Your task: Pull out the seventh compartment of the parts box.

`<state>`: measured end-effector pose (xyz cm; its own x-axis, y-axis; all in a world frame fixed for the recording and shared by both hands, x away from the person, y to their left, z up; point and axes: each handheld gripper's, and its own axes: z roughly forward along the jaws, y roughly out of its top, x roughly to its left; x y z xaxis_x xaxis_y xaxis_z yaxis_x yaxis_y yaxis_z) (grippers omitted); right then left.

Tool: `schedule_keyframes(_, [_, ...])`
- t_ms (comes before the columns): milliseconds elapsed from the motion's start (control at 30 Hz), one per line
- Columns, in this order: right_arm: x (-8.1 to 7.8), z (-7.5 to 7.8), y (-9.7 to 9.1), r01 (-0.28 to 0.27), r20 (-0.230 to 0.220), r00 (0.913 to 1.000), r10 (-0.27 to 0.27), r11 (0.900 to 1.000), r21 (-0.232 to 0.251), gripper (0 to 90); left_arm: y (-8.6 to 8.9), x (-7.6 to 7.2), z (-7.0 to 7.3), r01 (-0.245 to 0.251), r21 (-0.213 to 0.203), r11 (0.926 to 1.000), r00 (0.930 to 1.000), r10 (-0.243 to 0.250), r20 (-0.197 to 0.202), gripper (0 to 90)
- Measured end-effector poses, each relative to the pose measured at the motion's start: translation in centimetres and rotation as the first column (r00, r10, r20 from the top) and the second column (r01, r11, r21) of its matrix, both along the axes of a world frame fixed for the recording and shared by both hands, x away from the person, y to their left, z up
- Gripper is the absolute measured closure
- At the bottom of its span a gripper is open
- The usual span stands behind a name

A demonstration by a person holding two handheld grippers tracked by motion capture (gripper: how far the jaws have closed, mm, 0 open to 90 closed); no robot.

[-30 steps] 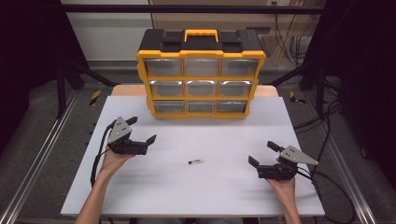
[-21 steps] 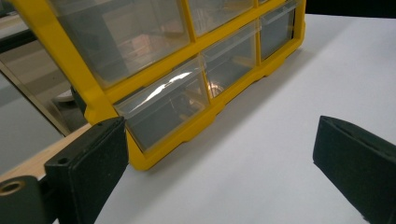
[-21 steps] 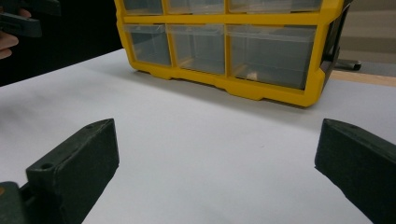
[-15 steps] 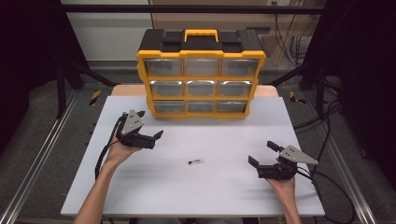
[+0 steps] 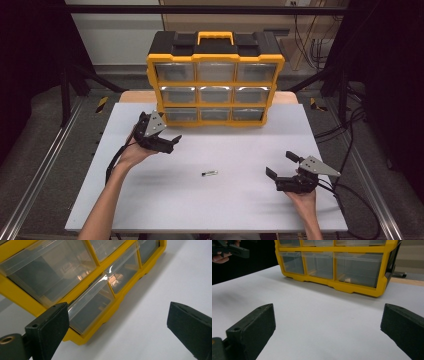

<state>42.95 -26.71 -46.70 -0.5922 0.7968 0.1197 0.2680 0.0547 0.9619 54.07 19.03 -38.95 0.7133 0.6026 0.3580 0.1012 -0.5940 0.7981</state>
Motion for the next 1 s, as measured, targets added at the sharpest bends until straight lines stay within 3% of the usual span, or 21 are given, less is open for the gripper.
schedule_keyframes(300, [0.0, 0.0, -0.1, 0.000, 0.005, 1.0000, 0.000, 1.0000, 0.001, 0.5, -0.6, 1.0, 0.3, 0.014, 0.071, 0.9974, 0.9995, -0.016, 0.028, 4.2])
schedule_keyframes(733, [0.0, 0.0, 0.0, 0.001, -0.002, 1.0000, -0.001, 1.0000, -0.001, 0.5, -1.0, 2.8, 0.2, 0.022, 0.121, 0.9924, 0.9984, -0.028, 0.049, 4.5])
schedule_keyframes(933, [0.0, 0.0, 0.0, 0.002, -0.001, 1.0000, -0.002, 1.0000, -0.002, 0.5, -1.4, 3.2, -0.5, 0.034, 0.168, 0.9852, 0.9964, -0.046, 0.071, 4.7])
schedule_keyframes(1000, [0.0, 0.0, 0.0, 0.001, -0.003, 1.0000, -0.001, 1.0000, -0.001, 0.5, -1.8, 3.4, -1.0, 0.045, 0.195, 0.9798, 0.9947, -0.061, 0.082, 4.7])
